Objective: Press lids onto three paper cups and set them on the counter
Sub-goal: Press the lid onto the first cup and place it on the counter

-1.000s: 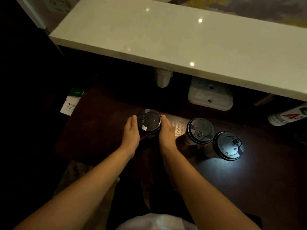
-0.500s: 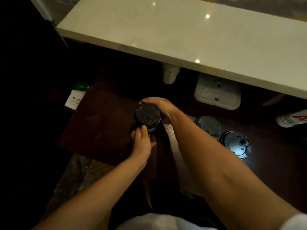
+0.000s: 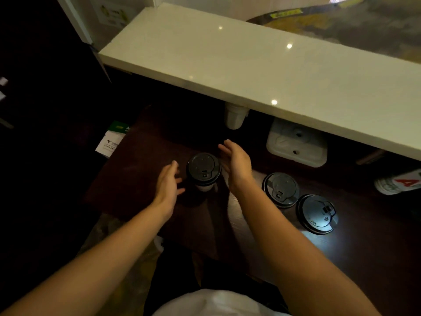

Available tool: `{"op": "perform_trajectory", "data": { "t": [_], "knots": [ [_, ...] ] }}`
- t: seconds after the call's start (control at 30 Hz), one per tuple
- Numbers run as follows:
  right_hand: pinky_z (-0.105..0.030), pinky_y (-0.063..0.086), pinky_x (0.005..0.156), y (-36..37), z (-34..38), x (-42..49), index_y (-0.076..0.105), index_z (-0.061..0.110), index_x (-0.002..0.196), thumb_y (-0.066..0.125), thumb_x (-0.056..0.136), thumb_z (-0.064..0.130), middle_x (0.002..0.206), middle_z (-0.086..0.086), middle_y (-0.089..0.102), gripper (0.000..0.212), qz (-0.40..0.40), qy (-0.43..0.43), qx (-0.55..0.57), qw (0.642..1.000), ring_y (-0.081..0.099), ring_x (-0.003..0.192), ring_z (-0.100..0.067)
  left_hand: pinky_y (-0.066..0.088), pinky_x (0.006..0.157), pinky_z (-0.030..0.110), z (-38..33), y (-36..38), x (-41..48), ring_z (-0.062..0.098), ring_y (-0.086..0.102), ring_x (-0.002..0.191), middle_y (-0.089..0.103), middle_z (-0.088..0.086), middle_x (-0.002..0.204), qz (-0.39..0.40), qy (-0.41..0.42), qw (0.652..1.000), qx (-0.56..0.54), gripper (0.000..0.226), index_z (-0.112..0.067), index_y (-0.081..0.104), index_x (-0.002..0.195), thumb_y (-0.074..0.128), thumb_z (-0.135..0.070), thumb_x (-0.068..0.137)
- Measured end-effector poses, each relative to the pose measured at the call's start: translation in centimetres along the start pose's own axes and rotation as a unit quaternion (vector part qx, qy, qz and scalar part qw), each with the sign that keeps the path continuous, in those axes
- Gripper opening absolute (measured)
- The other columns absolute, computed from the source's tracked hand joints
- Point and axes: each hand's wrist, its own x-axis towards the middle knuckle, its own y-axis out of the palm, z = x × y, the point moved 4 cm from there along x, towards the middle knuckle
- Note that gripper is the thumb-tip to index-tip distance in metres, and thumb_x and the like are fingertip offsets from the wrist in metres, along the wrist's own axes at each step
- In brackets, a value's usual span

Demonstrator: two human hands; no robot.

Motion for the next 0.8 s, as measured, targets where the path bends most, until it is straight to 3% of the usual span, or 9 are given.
{"op": "perform_trajectory", "data": {
  "t": [0.07, 0.2, 0.33, 0.43, 0.57, 0.63, 0.73, 0.8],
  "knots": [
    [-0.037, 0.043, 0.111, -0.9, -1.3, -1.8, 0.067, 0.029, 0.102, 0.053, 0.102, 0.029, 0.108, 0.007, 0.07, 0.014, -0.021, -0.005, 0.026, 0.999, 0.062, 0.106, -0.008, 0.047, 0.094, 0.042, -1.1, 0.5, 1.1, 0.025, 0.054, 0.121, 0.058, 0.006, 0.13, 0.01, 0.021, 1.0, 0.009, 0.041, -0.014, 0.058, 0.127, 0.037, -0.04, 0.102],
    [-0.037, 0.048, 0.107, -1.4, -4.5, -4.1, 0.069, 0.024, 0.122, 0.05, 0.103, 0.039, 0.122, 0.003, 0.072, 0.031, -0.009, 0.034, 0.038, 0.999, 0.064, 0.116, -0.013, 0.047, 0.094, 0.037, -1.0, 2.6, 1.3, 0.02, 0.058, 0.114, 0.065, 0.003, 0.118, 0.043, 0.033, 0.998, 0.021, 0.036, -0.019, 0.065, 0.114, 0.037, -0.038, 0.103],
    [-0.029, 0.055, 0.089, -0.9, -4.9, -4.7, 0.076, 0.023, 0.103, 0.051, 0.104, 0.036, 0.103, 0.001, 0.078, 0.028, -0.011, 0.037, 0.041, 0.998, 0.071, 0.104, -0.014, 0.043, 0.108, 0.044, 0.5, 3.4, 1.3, 0.022, 0.056, 0.122, 0.062, 0.007, 0.13, 0.017, 0.007, 1.0, 0.009, 0.046, -0.016, 0.056, 0.133, 0.042, -0.044, 0.1],
    [-0.034, 0.056, 0.095, -0.6, -4.9, -4.3, 0.075, 0.017, 0.113, 0.052, 0.104, 0.035, 0.111, -0.007, 0.077, 0.031, -0.017, 0.022, 0.022, 0.999, 0.071, 0.108, -0.019, 0.042, 0.109, 0.042, 0.8, 3.5, 1.4, 0.021, 0.055, 0.125, 0.059, 0.008, 0.136, 0.022, 0.019, 1.0, 0.012, 0.053, -0.013, 0.052, 0.137, 0.04, -0.048, 0.1],
    [-0.034, 0.056, 0.094, -0.2, -5.2, -3.9, 0.076, 0.018, 0.101, 0.049, 0.105, 0.036, 0.108, -0.012, 0.077, 0.033, -0.032, 0.008, 0.028, 0.999, 0.072, 0.107, -0.023, 0.04, 0.112, 0.043, 1.3, 3.6, 1.3, 0.02, 0.05, 0.13, 0.054, 0.006, 0.141, 0.021, 0.041, 0.998, 0.03, 0.06, -0.014, 0.048, 0.141, 0.036, -0.054, 0.098],
    [-0.037, 0.057, 0.094, -0.2, -5.0, -3.3, 0.077, 0.019, 0.096, 0.051, 0.104, 0.036, 0.106, -0.013, 0.078, 0.032, -0.036, 0.015, 0.029, 0.999, 0.073, 0.105, -0.026, 0.043, 0.109, 0.042, 1.5, 3.7, 1.1, 0.02, 0.053, 0.127, 0.058, 0.005, 0.135, 0.031, 0.051, 0.998, 0.03, 0.056, -0.014, 0.051, 0.137, 0.032, -0.052, 0.1],
    [-0.043, 0.057, 0.096, -0.1, -4.4, -1.6, 0.078, 0.016, 0.093, 0.06, 0.1, 0.034, 0.104, -0.016, 0.078, 0.026, -0.039, 0.039, 0.044, 0.997, 0.073, 0.104, -0.031, 0.052, 0.09, 0.033, 1.8, 3.9, 0.3, 0.013, 0.059, 0.108, 0.061, -0.001, 0.116, 0.039, 0.078, 0.996, 0.035, 0.038, -0.017, 0.052, 0.124, 0.025, -0.037, 0.105],
    [-0.042, 0.059, 0.094, 0.4, -3.8, -0.6, 0.077, 0.012, 0.101, 0.066, 0.096, 0.032, 0.104, -0.015, 0.078, 0.023, -0.035, 0.061, 0.055, 0.996, 0.074, 0.102, -0.03, 0.051, 0.083, 0.032, 2.1, 4.1, -0.3, 0.011, 0.057, 0.103, 0.057, 0.003, 0.123, 0.039, 0.096, 0.993, 0.049, 0.037, -0.018, 0.046, 0.128, 0.023, -0.035, 0.106]
  ]
}}
